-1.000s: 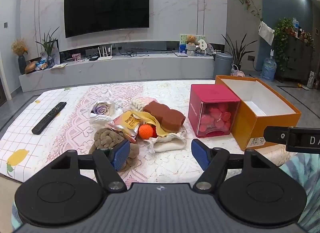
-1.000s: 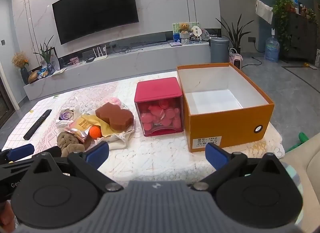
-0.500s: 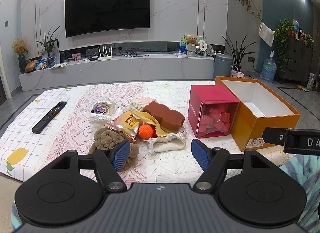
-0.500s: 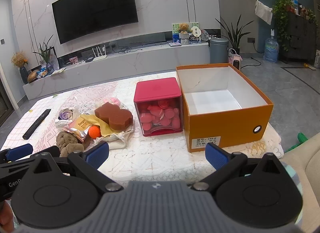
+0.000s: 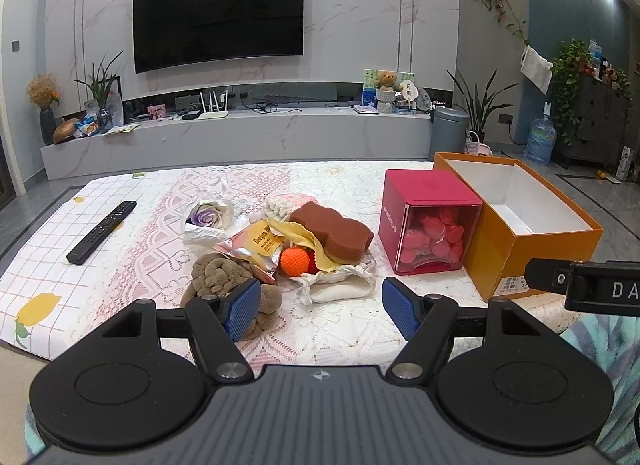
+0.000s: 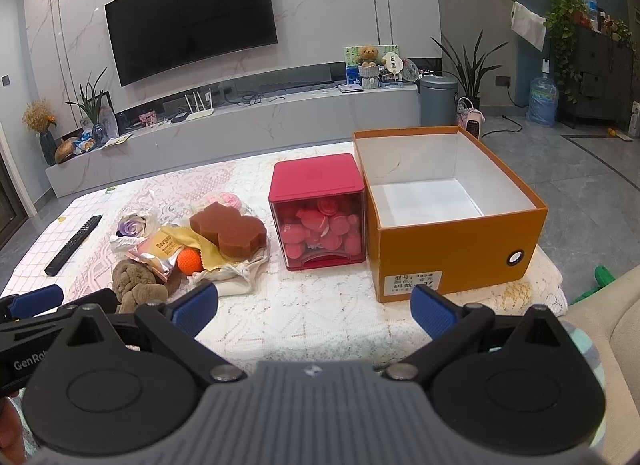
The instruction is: Organize soft objects
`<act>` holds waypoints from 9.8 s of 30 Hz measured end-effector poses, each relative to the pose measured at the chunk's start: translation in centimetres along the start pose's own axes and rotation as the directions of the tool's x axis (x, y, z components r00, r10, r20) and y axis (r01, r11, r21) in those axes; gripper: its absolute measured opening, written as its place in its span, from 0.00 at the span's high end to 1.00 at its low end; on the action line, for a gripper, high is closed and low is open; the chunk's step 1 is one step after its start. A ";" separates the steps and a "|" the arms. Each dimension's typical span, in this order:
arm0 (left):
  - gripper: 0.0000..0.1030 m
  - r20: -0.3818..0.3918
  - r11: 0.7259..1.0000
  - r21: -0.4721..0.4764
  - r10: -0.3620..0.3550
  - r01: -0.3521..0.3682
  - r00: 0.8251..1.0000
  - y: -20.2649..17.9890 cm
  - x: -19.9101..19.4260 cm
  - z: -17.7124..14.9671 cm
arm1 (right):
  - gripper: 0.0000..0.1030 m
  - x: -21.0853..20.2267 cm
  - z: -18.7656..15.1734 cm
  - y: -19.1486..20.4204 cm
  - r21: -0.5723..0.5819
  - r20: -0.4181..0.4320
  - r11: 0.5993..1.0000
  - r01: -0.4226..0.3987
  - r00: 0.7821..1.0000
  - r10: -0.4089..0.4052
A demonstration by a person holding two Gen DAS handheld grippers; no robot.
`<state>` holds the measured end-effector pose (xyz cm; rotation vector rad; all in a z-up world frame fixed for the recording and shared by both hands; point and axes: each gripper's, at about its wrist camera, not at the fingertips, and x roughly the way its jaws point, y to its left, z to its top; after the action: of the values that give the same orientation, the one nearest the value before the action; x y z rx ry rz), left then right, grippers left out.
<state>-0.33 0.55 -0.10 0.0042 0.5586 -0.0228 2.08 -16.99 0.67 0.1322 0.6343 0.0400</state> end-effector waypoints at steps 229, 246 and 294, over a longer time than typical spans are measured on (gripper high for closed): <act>0.48 -0.346 0.718 0.580 -0.210 0.385 0.914 -24.5 21.9 7.8 | 0.75 22.8 11.4 -20.1 -0.104 -0.498 0.993 -0.055 0.867 -0.004; 0.48 -0.013 0.892 0.366 -0.282 0.267 0.959 -15.7 12.5 9.1 | 0.42 12.9 11.0 -14.5 -0.113 -0.128 0.993 -0.044 0.991 0.030; 0.30 -0.194 0.996 0.076 -0.028 0.044 0.981 9.9 18.5 3.6 | 0.41 21.4 2.4 12.4 -0.491 -0.056 0.838 -0.237 0.969 0.241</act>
<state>17.47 10.03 -6.84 0.0749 0.7518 -0.0806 20.82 -3.33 -8.31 -0.2900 0.5785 0.4440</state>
